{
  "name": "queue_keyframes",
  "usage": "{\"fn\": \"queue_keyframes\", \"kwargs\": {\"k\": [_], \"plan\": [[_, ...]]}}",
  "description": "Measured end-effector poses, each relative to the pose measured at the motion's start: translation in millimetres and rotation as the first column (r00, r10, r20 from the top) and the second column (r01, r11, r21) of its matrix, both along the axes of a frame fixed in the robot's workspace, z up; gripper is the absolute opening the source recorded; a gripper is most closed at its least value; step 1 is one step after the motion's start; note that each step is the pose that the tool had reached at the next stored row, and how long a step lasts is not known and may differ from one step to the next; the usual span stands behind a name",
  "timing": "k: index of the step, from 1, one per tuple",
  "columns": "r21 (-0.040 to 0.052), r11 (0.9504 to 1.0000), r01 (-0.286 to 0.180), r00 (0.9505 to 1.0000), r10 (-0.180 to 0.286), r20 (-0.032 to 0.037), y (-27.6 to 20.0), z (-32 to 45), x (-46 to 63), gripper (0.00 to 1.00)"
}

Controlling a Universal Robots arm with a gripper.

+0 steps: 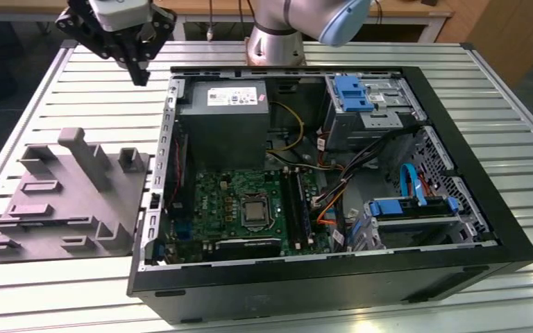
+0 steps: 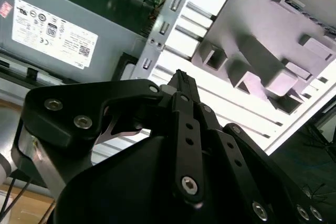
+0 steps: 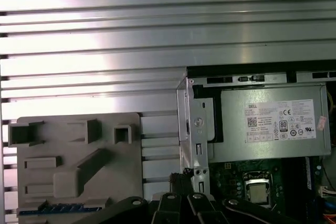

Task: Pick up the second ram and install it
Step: 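Reach for the second ram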

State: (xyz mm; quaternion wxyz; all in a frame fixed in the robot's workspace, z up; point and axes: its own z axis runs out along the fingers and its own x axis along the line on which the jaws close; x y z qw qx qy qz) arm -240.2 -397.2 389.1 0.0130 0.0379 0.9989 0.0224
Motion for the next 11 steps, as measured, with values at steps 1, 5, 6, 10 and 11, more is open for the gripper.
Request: {"fn": "queue_keyframes", "kwargs": {"k": [1,5,6,10,11], "plan": [[0.0001,1.0,0.0,1.0,0.0,0.0,0.1,-0.1,-4.0,0.1],[0.0003,1.0,0.0,1.0,0.0,0.0,0.6,-0.5,-18.5,0.1],[0.0004,1.0,0.0,1.0,0.0,0.0,0.7,-0.6,-22.1,0.1],[0.0007,1.0,0.0,1.0,0.0,0.0,1.1,-1.0,-37.0,0.1],[0.0007,1.0,0.0,1.0,0.0,-0.0001,1.3,-1.0,-40.6,0.1]]}}
